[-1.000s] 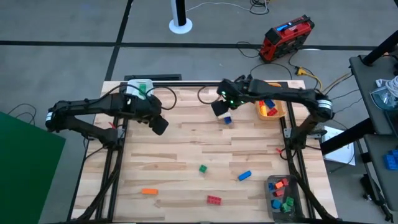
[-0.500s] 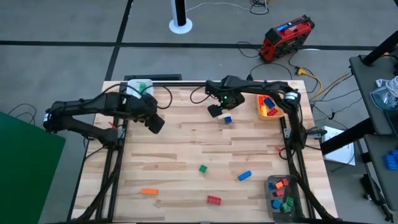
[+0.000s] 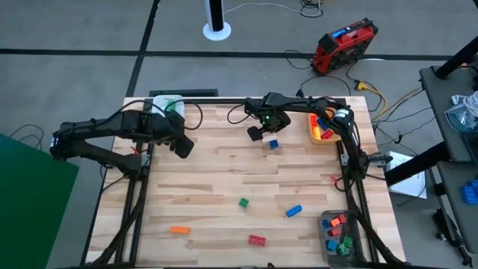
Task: Sort blocks by size
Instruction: Put the big brown block into the white bin
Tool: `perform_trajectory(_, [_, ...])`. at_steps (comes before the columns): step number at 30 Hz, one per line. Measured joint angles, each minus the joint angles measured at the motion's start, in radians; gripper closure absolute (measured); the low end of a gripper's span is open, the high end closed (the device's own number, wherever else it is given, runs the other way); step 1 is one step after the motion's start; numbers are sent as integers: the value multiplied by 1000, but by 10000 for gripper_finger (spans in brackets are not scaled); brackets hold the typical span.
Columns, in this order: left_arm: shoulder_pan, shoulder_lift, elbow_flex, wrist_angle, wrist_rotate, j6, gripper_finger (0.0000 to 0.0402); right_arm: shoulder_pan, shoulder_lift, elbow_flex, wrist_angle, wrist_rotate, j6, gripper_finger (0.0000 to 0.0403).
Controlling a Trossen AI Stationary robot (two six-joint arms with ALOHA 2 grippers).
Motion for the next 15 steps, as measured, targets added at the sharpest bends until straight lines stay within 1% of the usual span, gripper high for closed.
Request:
perform_trajectory(13, [0,0,0,0,-25,4,295,-4,42,-2,13,-10,-6,39])
perform_trajectory(15, [0,0,0,0,-25,5,295,-4,52,-3,14,-28,-6,39])
